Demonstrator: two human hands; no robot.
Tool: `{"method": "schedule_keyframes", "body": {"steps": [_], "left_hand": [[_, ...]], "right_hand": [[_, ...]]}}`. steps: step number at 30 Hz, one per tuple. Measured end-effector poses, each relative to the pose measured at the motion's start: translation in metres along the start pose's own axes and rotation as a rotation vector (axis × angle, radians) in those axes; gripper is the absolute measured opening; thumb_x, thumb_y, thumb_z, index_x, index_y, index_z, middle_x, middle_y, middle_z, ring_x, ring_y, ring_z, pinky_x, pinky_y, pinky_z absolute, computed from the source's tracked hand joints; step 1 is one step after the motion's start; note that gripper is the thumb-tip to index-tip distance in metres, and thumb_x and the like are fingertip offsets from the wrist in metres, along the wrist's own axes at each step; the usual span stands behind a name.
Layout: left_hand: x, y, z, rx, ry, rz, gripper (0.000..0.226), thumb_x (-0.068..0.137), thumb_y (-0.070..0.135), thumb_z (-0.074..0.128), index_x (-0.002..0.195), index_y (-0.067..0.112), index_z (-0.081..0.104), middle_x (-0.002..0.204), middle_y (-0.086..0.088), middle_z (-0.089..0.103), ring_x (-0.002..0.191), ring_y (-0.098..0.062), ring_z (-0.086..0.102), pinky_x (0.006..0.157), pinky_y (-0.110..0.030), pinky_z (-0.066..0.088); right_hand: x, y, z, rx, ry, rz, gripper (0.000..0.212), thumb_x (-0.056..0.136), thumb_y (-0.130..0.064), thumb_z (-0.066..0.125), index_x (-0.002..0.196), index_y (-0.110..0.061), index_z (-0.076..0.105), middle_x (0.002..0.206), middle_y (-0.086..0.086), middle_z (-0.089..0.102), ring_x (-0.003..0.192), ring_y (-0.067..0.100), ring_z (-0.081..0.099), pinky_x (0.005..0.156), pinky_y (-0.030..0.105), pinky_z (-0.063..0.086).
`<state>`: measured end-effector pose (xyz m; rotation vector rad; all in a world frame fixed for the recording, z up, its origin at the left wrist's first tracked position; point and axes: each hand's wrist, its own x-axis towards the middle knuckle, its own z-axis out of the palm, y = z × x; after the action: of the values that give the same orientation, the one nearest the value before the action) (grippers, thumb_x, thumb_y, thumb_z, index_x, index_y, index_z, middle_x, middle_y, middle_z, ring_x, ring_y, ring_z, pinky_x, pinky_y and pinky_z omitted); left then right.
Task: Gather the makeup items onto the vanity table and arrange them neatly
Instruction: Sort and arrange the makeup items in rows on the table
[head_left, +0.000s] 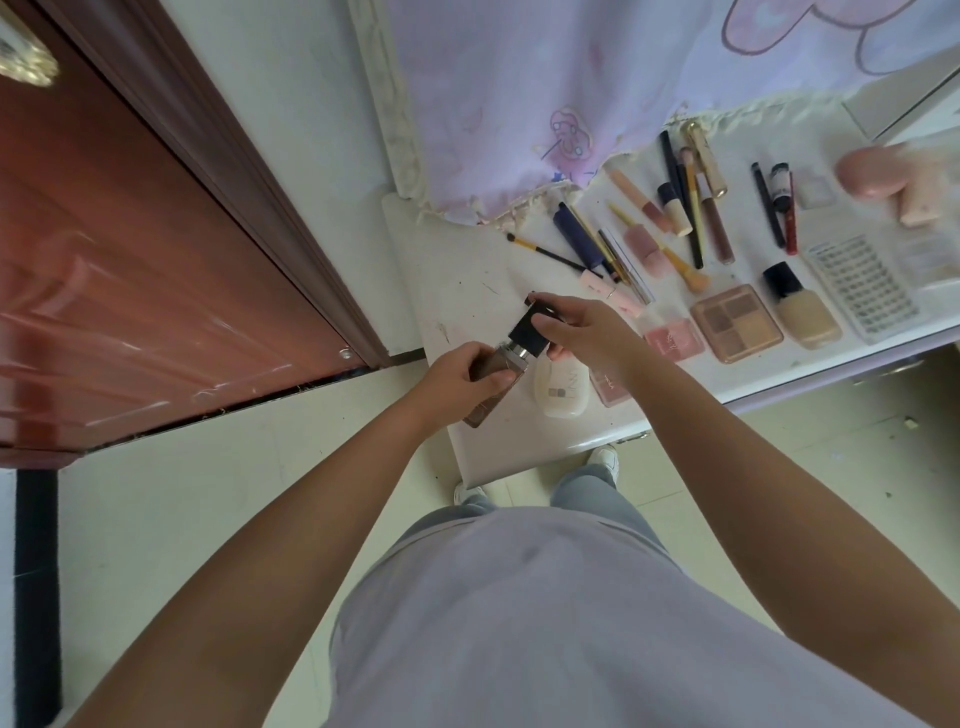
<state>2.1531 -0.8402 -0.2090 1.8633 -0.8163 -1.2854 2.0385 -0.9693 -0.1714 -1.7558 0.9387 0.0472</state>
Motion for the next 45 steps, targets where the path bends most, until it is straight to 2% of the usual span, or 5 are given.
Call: {"method": "schedule_keyframes", "body": {"steps": [4,10,17,28,45], "left_hand": [[0.002,-0.003,0.004,0.04,0.013,0.012,0.02,0.084,0.017,0.062,0.101,0.016,0.051,0.085,0.009,0.055,0.076,-0.001,0.051,0.063,-0.01,0.04],[0.006,-0.008,0.005,-0.055,0.131,-0.001,0.027,0.081,0.009,0.065,0.103,0.017,0.051,0.1,0.0,0.058,0.094,-0.015,0.055,0.08,-0.022,0.044],[0.002,-0.014,0.012,-0.128,0.204,0.079,0.036,0.076,0.006,0.07,0.107,0.01,0.053,0.102,0.0,0.059,0.094,-0.015,0.056,0.083,-0.019,0.047],[-0.004,-0.017,0.019,-0.003,0.188,0.102,0.041,0.076,0.009,0.071,0.111,0.006,0.051,0.112,-0.008,0.06,0.096,-0.014,0.054,0.086,-0.022,0.045],[-0.018,-0.005,-0.014,0.058,0.157,0.179,0.082,0.07,0.022,0.076,0.137,0.016,0.029,0.123,0.01,0.033,0.116,-0.004,0.037,0.093,-0.018,0.033]], "right_hand": [[-0.001,0.0,0.0,-0.127,-0.047,-0.03,0.041,0.092,-0.028,0.046,0.133,-0.029,0.042,0.124,0.003,0.054,0.093,0.019,0.058,0.097,0.038,0.042],[-0.001,0.013,-0.009,0.136,0.1,-0.017,0.036,0.096,-0.028,0.038,0.127,-0.015,0.049,0.103,0.002,0.061,0.087,0.012,0.057,0.089,0.031,0.045],[0.004,0.048,0.002,-0.343,0.22,0.2,0.051,0.085,-0.036,0.057,0.127,-0.008,0.046,0.123,0.013,0.056,0.11,0.027,0.053,0.09,0.033,0.041],[0.023,0.039,0.02,-0.369,0.236,0.325,0.072,0.07,-0.041,0.072,0.125,-0.013,0.034,0.12,0.013,0.051,0.103,0.029,0.051,0.075,0.035,0.042],[-0.015,0.016,-0.045,0.004,0.284,0.124,0.02,0.082,-0.013,0.061,0.101,-0.011,0.058,0.1,0.007,0.056,0.075,0.014,0.049,0.056,0.019,0.039]]}}
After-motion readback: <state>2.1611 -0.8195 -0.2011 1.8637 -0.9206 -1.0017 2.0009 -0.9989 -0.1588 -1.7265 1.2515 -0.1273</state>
